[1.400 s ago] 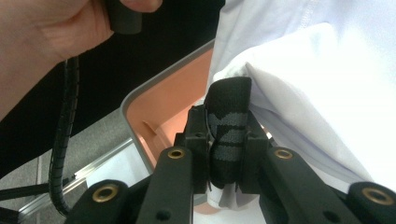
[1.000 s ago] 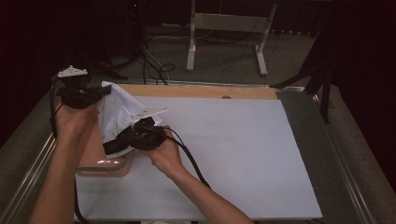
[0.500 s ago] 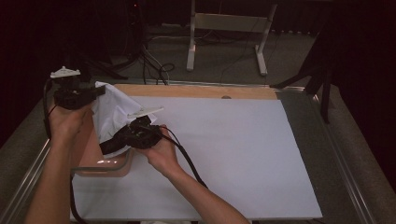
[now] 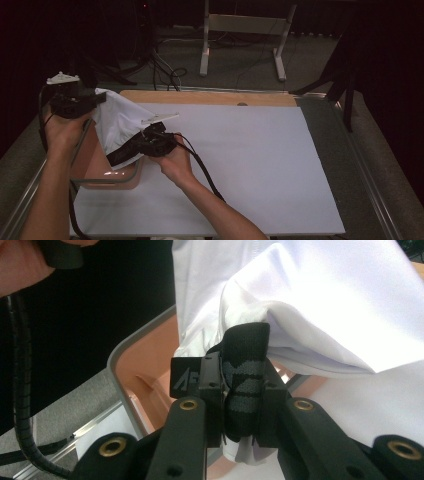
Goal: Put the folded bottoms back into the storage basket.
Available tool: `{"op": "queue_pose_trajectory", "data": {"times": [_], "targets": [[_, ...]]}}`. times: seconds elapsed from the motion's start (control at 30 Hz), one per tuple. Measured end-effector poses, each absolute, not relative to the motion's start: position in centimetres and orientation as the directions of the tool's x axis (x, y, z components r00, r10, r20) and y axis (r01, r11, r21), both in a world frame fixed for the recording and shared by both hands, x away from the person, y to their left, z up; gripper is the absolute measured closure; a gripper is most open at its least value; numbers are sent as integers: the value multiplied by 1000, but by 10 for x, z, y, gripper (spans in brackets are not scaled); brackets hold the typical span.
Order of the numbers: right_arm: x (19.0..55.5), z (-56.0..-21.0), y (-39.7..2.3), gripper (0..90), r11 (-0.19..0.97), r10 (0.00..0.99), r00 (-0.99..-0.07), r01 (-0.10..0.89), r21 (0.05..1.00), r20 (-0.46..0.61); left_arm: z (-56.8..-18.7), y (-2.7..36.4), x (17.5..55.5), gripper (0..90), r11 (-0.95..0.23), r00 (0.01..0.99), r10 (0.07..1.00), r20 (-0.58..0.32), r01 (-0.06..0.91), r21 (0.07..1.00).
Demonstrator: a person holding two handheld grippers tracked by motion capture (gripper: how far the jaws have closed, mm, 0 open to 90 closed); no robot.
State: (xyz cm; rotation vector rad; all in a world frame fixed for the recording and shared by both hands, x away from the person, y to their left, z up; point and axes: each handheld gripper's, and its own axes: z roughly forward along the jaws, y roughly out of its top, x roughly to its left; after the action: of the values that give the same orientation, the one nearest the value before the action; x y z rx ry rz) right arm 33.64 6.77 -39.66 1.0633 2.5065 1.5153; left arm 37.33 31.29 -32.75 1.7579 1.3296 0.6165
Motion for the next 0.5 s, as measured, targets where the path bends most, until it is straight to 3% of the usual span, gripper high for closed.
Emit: {"op": "queue_pose_trajectory", "data": {"times": [0.5], "targets": [[336,-403,78,785,294,560,-766,540,789,316,-322,328,366,847,-97,289,954,-74,535,839]]}}
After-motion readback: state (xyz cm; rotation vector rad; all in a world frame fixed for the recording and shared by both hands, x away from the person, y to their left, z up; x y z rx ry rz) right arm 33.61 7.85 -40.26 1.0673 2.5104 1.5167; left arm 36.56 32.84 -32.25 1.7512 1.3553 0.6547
